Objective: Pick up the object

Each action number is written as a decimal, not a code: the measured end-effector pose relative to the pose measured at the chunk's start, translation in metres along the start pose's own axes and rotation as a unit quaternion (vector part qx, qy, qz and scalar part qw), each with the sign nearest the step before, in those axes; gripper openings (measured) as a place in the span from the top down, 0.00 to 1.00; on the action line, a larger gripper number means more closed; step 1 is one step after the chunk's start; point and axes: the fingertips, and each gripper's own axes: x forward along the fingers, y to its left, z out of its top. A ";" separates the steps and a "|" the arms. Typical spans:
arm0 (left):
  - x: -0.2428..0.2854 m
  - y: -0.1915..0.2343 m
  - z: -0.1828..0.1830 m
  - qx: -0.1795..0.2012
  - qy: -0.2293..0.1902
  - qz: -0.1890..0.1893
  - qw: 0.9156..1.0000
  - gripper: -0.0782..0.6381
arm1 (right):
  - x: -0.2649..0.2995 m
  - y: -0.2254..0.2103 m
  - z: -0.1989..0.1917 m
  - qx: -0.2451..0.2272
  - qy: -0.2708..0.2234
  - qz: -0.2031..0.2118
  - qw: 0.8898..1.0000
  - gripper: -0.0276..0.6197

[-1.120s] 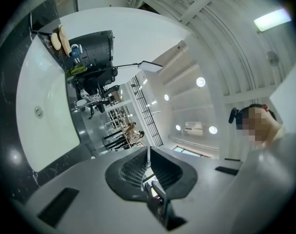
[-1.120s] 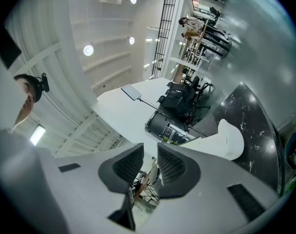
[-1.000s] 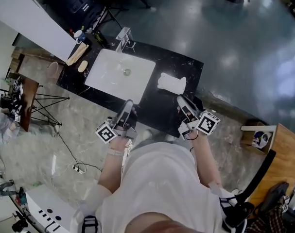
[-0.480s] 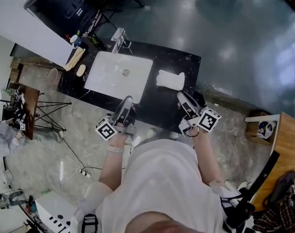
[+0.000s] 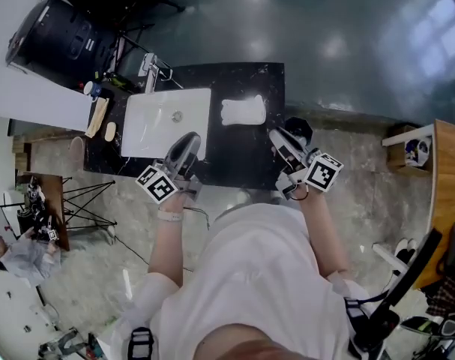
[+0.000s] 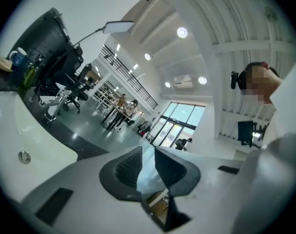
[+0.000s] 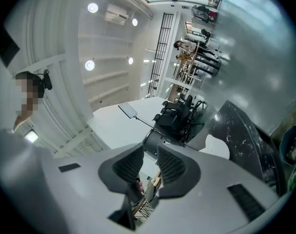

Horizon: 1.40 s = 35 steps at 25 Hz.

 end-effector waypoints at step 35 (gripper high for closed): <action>0.152 0.104 -0.176 0.482 0.562 -0.125 0.661 0.40 | -0.099 -0.012 0.011 -0.031 -0.120 -0.120 0.985 0.84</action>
